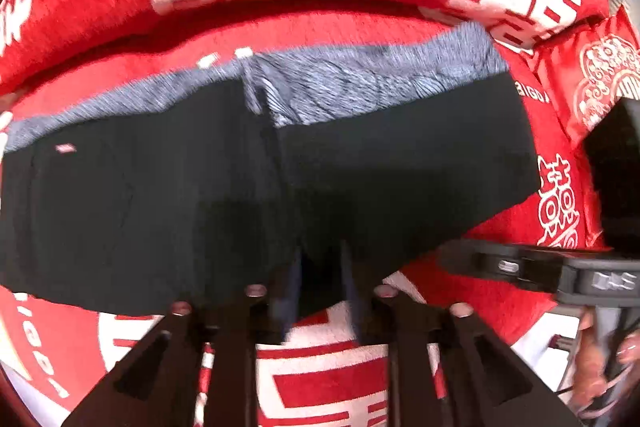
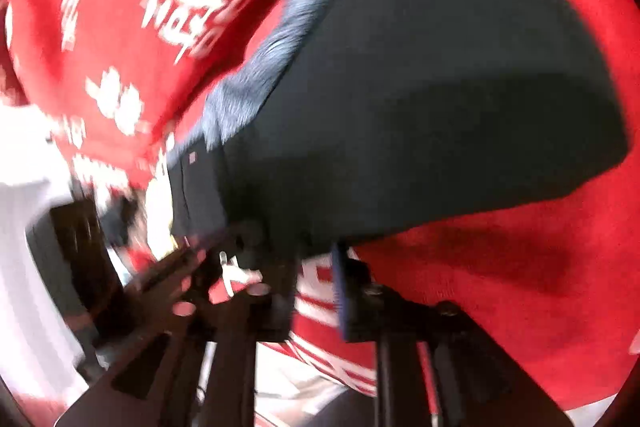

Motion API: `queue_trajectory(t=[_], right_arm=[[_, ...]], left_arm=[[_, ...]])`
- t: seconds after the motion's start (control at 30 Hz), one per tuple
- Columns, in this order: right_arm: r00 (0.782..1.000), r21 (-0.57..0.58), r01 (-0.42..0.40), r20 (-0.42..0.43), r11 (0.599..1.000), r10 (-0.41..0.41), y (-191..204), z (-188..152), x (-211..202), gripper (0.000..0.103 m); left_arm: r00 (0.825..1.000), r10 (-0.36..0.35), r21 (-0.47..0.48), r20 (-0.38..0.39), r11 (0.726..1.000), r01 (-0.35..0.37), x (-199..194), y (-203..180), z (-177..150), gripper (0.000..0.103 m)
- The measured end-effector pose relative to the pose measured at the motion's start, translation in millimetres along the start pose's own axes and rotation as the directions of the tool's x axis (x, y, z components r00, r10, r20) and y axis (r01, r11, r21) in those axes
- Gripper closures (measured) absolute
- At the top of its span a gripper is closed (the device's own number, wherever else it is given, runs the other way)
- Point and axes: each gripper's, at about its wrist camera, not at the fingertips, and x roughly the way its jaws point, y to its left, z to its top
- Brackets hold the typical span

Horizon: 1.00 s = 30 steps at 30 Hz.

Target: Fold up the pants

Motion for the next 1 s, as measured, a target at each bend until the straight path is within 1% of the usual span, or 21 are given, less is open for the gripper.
queue_trajectory(t=[0.07, 0.1, 0.13, 0.2, 0.23, 0.3, 0.37, 0.43, 0.47, 0.5, 0.57, 0.6, 0.63, 0.7, 0.73, 0.77, 0.8, 0.87, 0.93, 0.97, 1.0], right_arm=[[0.999, -0.069, 0.004, 0.032, 0.998, -0.002, 7, 6, -26, 0.065], [0.998, -0.086, -0.007, 0.065, 0.996, 0.013, 8, 10, -37, 0.064], [0.992, -0.088, -0.012, 0.123, 0.996, 0.023, 4, 20, -57, 0.063], [0.974, -0.051, 0.004, 0.228, 0.999, 0.008, -13, 41, -87, 0.055], [0.962, -0.021, 0.011, 0.272, 1.0, -0.005, -25, 54, -98, 0.054], [0.95, 0.036, 0.018, 0.31, 0.999, -0.028, -50, 79, -108, 0.054], [0.96, 0.078, -0.023, 0.279, 0.997, 0.0, -75, 104, -100, 0.054], [0.978, 0.111, -0.08, 0.2, 0.991, 0.057, -92, 122, -80, 0.056], [0.984, 0.111, -0.095, 0.163, 0.989, 0.076, -95, 127, -69, 0.062], [0.989, 0.098, -0.091, 0.129, 0.991, 0.078, -93, 131, -58, 0.062], [0.994, 0.044, -0.053, 0.102, 0.998, 0.049, -82, 130, -51, 0.062], [0.995, 0.01, -0.036, 0.096, 0.999, 0.035, -75, 130, -51, 0.062], [0.996, -0.035, -0.001, 0.088, 0.999, 0.004, -67, 128, -51, 0.062], [0.993, -0.109, 0.109, 0.065, 0.988, -0.102, -60, 123, -47, 0.061], [0.983, -0.144, 0.182, 0.059, 0.973, -0.176, -59, 121, -42, 0.057], [0.973, -0.155, 0.23, 0.054, 0.961, -0.224, -57, 120, -37, 0.048], [0.97, -0.145, 0.243, 0.042, 0.959, -0.24, -59, 119, -35, 0.045], [0.97, -0.1, 0.243, 0.04, 0.965, -0.24, -57, 116, -37, 0.045], [0.96, -0.102, 0.28, 0.054, 0.955, -0.276, -49, 107, -42, 0.044], [0.953, -0.112, 0.302, 0.065, 0.947, -0.296, -44, 102, -45, 0.04], [0.946, -0.127, 0.322, 0.078, 0.938, -0.314, -39, 95, -48, 0.034]], left_arm=[[0.999, 0.008, -0.006, 0.035, 1.0, -0.008, -15, 1, 10, 0.072], [0.999, 0.013, -0.01, 0.05, 1.0, -0.012, -21, 2, 14, 0.072], [0.998, 0.017, -0.014, 0.064, 1.0, -0.016, -27, 3, 19, 0.072], [0.995, 0.019, -0.018, 0.098, 1.0, -0.018, -39, 0, 35, 0.072], [0.994, 0.014, -0.013, 0.108, 1.0, -0.013, -41, -4, 42, 0.072], [0.992, -0.002, 0.005, 0.126, 1.0, 0.001, -40, -13, 59, 0.072], [0.992, -0.009, 0.033, 0.122, 0.999, 0.004, -27, -26, 75, 0.072], [0.994, -0.008, 0.046, 0.11, 0.999, 0.003, -6, -36, 89, 0.072], [0.995, 0.004, 0.051, 0.1, 0.999, -0.009, 5, -41, 92, 0.072], [0.996, 0.041, 0.053, 0.079, 0.998, -0.045, 21, -43, 93, 0.072], [0.995, 0.094, 0.037, 0.036, 0.995, -0.095, 39, -40, 89, 0.072], [0.995, 0.103, 0.012, 0.01, 0.995, -0.103, 48, -34, 82, 0.072], [0.996, 0.088, -0.005, -0.002, 0.996, -0.088, 52, -29, 75, 0.072], [0.997, 0.079, 0.005, 0.016, 0.997, -0.079, 50, -28, 62, 0.072], [0.995, 0.096, 0.023, 0.012, 0.995, -0.096, 50, -31, 59, 0.072], [0.994, 0.113, 0.038, 0.008, 0.993, -0.114, 49, -33, 55, 0.072], [0.992, 0.128, 0.041, -0.002, 0.991, -0.127, 46, -35, 52, 0.072], [0.992, 0.122, 0.005, -0.022, 0.993, -0.122, 39, -32, 46, 0.072], [0.987, 0.159, -0.027, -0.038, 0.987, -0.16, 32, -25, 40, 0.072], [0.982, 0.186, -0.048, -0.042, 0.981, -0.188, 28, -19, 37, 0.067], [0.979, 0.202, -0.086, -0.041, 0.975, -0.205, 21, -13, 33, 0.058]])
